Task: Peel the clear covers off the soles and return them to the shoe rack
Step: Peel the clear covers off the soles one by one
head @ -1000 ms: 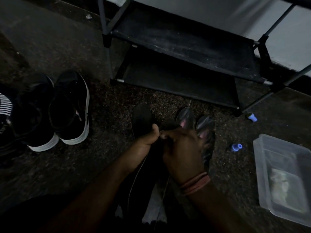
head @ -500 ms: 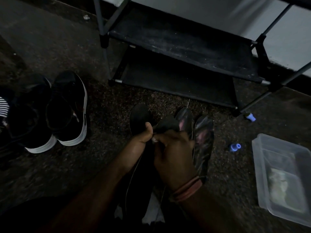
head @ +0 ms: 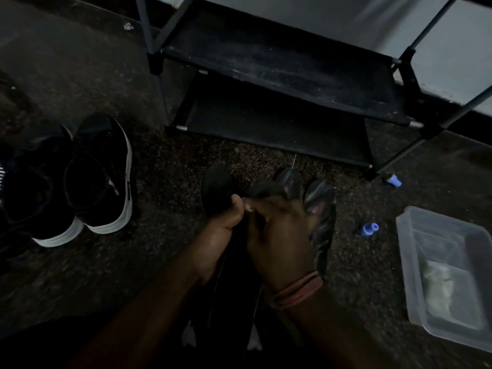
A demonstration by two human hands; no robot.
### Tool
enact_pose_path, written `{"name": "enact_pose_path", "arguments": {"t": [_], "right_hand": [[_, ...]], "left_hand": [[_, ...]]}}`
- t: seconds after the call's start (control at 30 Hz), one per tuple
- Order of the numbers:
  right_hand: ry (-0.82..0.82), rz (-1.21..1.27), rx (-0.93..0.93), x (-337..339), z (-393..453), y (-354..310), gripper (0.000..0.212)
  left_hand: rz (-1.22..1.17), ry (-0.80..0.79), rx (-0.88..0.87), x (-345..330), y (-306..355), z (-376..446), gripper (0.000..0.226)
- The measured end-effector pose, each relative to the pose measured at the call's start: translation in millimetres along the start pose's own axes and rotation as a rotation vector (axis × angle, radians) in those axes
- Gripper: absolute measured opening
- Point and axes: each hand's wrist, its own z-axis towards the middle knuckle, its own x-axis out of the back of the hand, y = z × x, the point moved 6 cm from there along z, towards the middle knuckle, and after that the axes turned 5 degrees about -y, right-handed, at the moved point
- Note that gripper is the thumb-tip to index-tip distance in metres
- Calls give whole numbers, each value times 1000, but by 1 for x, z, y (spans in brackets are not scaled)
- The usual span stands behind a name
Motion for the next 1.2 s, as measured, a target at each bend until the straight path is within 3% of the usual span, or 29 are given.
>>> {"name": "enact_pose_path", "arguments": {"t": [0.13, 0.37, 0.53, 0.73, 0.8, 0.93, 1.03, 1.13, 1.2], "right_hand": [[73, -1, -267, 13, 9, 51, 20], [37, 80, -30, -1, -2, 0, 24], [50, 27, -289, 13, 12, 54, 24], [-189, 131, 20, -19, -3, 1, 29], [-193, 259, 12, -19, 0, 4, 23], [-51, 761, -288, -2, 16, 48, 9], [-78, 1047, -429, 1, 19, 52, 10], [-135, 1056, -372, -6, 16, 39, 7], [-158, 1053, -320, -12, 14, 34, 21]], "left_hand": [[136, 6, 32, 2, -11, -1, 53], [-69, -23, 14, 1, 4, -4, 54], [107, -32, 4, -1, -7, 0, 52], [-91, 37, 31, 8, 7, 2, 64], [-114, 58, 0, 11, 17, 4, 71], [-172, 127, -59, 13, 29, -2, 65], [-211, 55, -69, 8, 33, -3, 66], [-176, 9, -26, 2, 33, -6, 62], [-173, -22, -31, 0, 35, -7, 59]]}}
